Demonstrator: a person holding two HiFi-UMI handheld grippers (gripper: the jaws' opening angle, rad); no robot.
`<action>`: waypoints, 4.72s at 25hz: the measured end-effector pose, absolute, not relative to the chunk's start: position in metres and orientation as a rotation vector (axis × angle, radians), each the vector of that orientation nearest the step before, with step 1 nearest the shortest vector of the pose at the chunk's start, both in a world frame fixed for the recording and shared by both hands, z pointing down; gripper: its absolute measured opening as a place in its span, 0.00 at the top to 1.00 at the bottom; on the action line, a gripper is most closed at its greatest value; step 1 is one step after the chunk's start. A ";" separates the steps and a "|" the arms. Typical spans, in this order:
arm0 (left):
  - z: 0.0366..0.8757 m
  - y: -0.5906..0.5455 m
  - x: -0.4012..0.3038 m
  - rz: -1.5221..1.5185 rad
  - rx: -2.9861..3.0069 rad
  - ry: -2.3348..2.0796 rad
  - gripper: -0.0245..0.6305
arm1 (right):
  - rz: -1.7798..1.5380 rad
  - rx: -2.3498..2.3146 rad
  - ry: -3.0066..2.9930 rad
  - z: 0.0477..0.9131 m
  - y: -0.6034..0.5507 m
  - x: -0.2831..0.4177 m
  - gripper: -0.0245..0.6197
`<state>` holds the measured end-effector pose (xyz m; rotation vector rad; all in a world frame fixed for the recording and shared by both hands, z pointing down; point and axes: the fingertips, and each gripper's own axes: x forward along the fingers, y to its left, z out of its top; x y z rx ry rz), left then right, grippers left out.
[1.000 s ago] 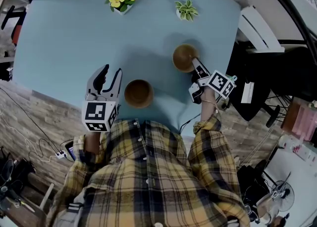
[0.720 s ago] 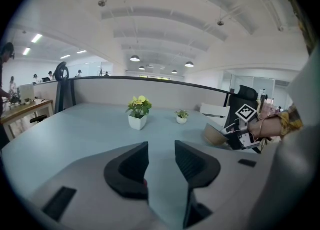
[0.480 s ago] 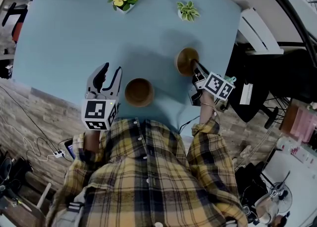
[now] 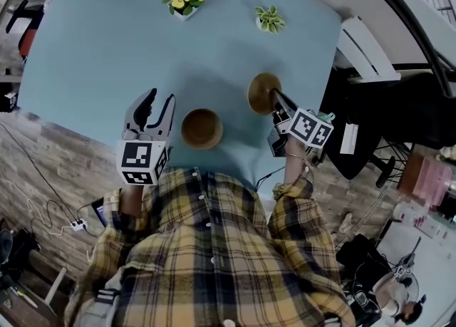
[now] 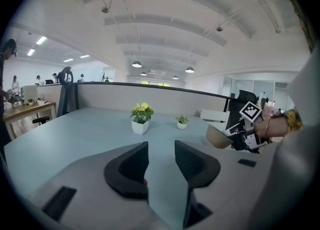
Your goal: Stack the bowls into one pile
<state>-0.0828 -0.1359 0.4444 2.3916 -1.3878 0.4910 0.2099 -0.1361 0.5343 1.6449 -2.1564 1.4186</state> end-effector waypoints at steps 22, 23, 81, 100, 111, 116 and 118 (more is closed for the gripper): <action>0.426 -0.083 -0.123 0.437 2.390 -1.457 0.80 | 0.824 1.142 -2.309 0.494 -0.082 0.061 0.94; 0.427 -0.081 -0.125 0.438 2.388 -1.461 0.81 | 0.799 1.127 -2.306 0.495 -0.081 0.056 0.94; 0.406 -0.102 -0.091 0.438 2.476 -1.417 0.98 | 0.542 1.375 -2.297 0.475 -0.089 0.083 0.71; 0.366 -0.115 0.026 0.418 2.785 -0.993 0.98 | 0.335 1.928 -2.143 0.369 -0.055 0.199 0.91; 0.358 -0.114 0.026 0.377 2.779 -0.978 0.98 | 0.330 2.045 -2.120 0.357 -0.036 0.220 0.96; 0.357 -0.115 0.020 0.375 2.770 -1.006 0.98 | 0.327 2.071 -2.135 0.356 -0.031 0.220 0.96; 0.356 -0.114 0.019 0.372 2.767 -1.014 0.98 | 0.323 2.069 -2.134 0.356 -0.029 0.220 0.96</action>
